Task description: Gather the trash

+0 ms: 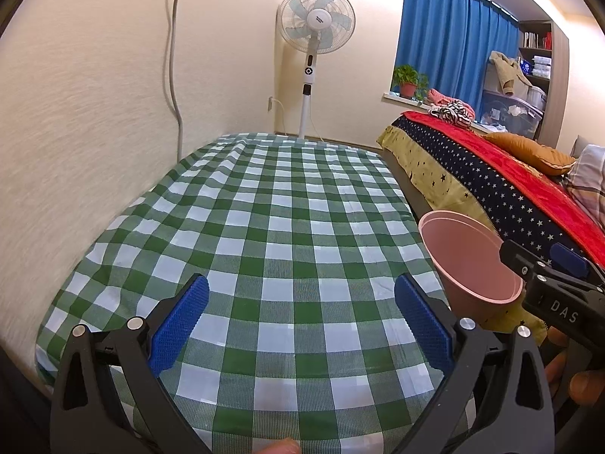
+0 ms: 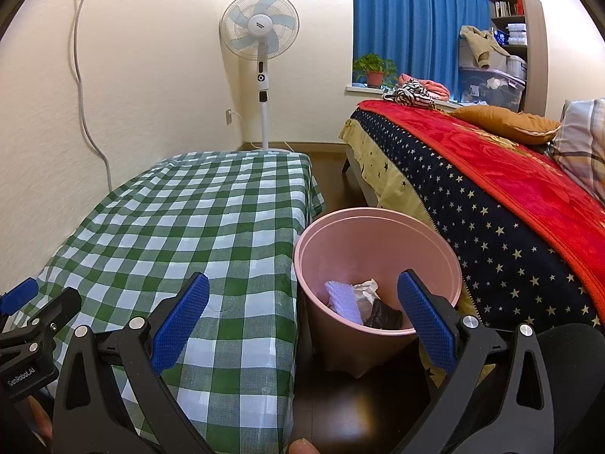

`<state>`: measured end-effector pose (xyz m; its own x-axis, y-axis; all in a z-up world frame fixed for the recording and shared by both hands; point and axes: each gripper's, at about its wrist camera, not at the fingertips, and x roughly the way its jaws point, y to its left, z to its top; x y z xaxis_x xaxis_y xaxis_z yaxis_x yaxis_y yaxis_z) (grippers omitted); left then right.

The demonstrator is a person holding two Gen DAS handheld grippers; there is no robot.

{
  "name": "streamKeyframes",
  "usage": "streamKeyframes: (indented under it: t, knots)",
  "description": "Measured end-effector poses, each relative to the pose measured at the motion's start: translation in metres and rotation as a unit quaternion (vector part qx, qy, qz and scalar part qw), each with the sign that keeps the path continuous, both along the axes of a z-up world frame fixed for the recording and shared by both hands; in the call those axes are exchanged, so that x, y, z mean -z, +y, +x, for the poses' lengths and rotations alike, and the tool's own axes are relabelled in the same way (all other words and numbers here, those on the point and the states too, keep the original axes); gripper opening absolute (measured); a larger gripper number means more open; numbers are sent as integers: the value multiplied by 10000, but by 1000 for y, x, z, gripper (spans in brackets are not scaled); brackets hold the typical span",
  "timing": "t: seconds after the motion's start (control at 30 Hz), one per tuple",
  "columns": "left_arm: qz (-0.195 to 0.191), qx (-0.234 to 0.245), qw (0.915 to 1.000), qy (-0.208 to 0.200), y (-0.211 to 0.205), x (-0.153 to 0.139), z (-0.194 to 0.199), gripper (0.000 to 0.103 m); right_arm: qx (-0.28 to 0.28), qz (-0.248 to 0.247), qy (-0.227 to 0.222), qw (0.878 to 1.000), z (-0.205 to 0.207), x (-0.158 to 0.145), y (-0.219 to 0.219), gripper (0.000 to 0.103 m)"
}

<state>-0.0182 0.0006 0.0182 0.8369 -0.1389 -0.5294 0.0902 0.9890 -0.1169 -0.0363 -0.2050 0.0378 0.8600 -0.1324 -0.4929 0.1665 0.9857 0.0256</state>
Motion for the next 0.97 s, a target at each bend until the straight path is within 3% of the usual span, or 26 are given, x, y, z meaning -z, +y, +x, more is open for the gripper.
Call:
streamKeyframes:
  t: [0.97]
  knots:
    - [14,-30,10000,82,2,6,-1,95,9,-2,26,10000,0,3,0,98]
